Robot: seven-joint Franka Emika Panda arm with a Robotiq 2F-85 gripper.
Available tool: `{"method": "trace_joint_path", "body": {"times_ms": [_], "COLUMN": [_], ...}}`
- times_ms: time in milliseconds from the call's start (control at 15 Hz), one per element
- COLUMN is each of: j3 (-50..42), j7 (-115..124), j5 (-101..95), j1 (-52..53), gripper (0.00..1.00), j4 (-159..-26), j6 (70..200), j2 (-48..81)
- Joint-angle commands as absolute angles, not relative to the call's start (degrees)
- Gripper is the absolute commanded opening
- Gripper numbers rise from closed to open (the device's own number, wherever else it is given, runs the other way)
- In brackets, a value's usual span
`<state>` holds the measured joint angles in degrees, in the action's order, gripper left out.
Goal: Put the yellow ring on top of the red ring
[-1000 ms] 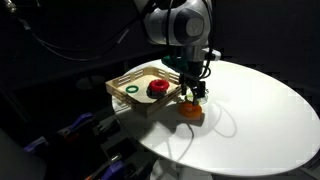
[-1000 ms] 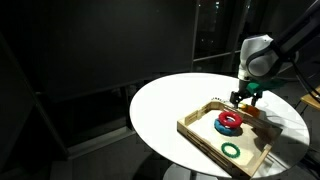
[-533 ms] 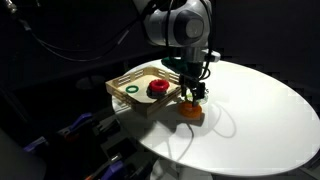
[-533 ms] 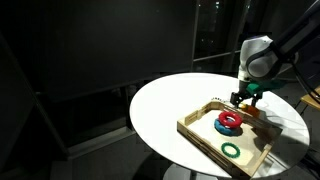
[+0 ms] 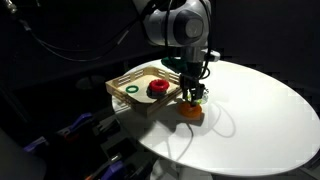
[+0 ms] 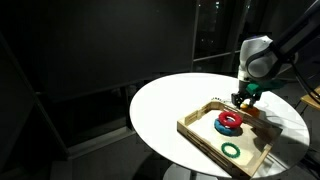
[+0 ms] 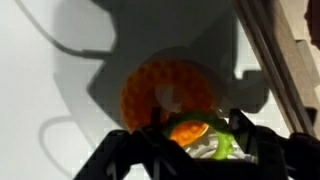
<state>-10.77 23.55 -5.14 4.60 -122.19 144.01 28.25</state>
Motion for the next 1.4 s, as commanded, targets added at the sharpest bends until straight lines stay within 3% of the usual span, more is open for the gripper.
{"method": "trace_joint_path", "body": {"times_ms": [0,1333], "j3": [-11.83,-10.33], "j7": [25.87,34.78], "j5": [-6.83,-12.90], "j1": [5.65,10.02], "gripper": [0.44,0.44], "j4": [-122.38,-125.73], "j6": [144.63,142.93], "j2": [27.46,15.63]}}
